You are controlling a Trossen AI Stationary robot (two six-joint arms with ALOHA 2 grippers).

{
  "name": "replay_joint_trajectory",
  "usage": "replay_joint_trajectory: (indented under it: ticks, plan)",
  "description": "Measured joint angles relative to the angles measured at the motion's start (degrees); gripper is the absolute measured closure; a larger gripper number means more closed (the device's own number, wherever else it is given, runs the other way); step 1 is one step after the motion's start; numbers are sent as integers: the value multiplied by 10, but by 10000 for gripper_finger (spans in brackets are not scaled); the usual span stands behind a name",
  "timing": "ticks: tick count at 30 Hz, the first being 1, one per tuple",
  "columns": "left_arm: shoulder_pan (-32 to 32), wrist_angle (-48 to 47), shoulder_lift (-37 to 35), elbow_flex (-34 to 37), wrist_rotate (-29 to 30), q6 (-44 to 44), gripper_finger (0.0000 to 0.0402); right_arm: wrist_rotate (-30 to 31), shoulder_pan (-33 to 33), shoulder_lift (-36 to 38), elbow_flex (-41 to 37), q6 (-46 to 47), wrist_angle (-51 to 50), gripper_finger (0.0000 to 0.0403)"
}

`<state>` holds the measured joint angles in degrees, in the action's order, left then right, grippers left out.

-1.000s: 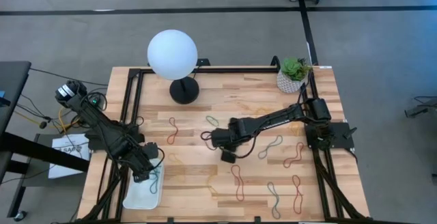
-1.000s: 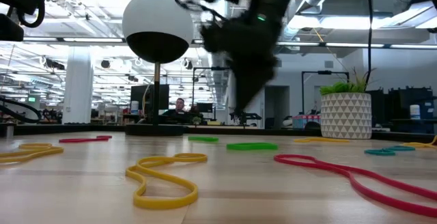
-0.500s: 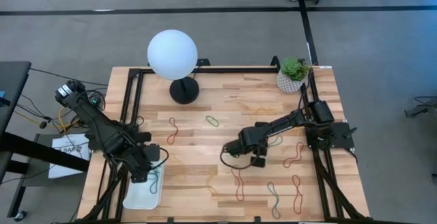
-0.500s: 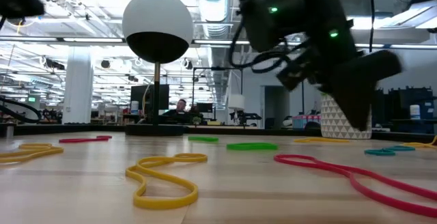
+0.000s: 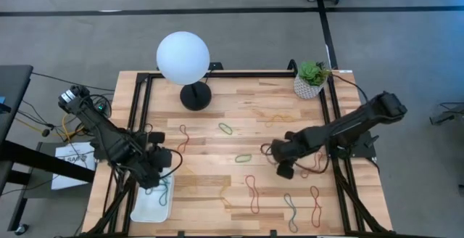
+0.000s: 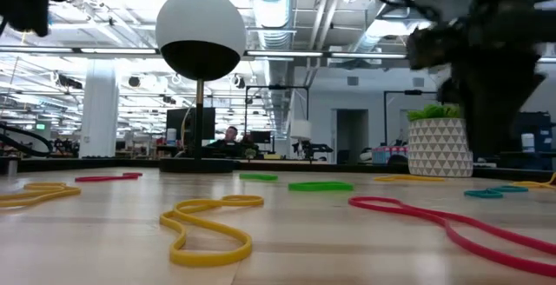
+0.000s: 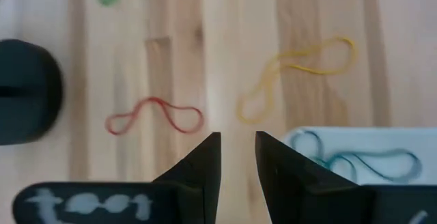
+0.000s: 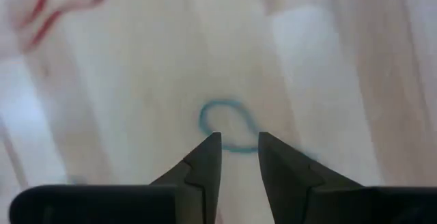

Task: Pick and place items into bin
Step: Put the top blue rubber band into the white bin

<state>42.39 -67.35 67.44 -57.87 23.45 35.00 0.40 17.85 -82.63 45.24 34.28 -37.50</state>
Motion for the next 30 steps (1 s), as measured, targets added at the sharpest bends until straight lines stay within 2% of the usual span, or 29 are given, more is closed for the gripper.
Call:
replay_joint_trajectory:
  ticks: [2,4,9,15,23,30]
  plan:
    - [-4,3,0,0,14,0,320,2,-8,11,-34,60,10,310]
    - [-9,7,0,0,15,-2,320,-2,-10,9,-58,80,8,310]
    - [-21,10,0,0,14,-14,320,-1,-6,8,-79,45,14,310]
    - [-31,11,0,0,14,-14,320,55,-7,8,-79,29,13,310]
    - [-32,13,0,0,13,-14,320,54,-2,8,-83,32,27,310]
    - [-32,13,0,0,13,-14,320,66,13,11,-126,36,75,310]
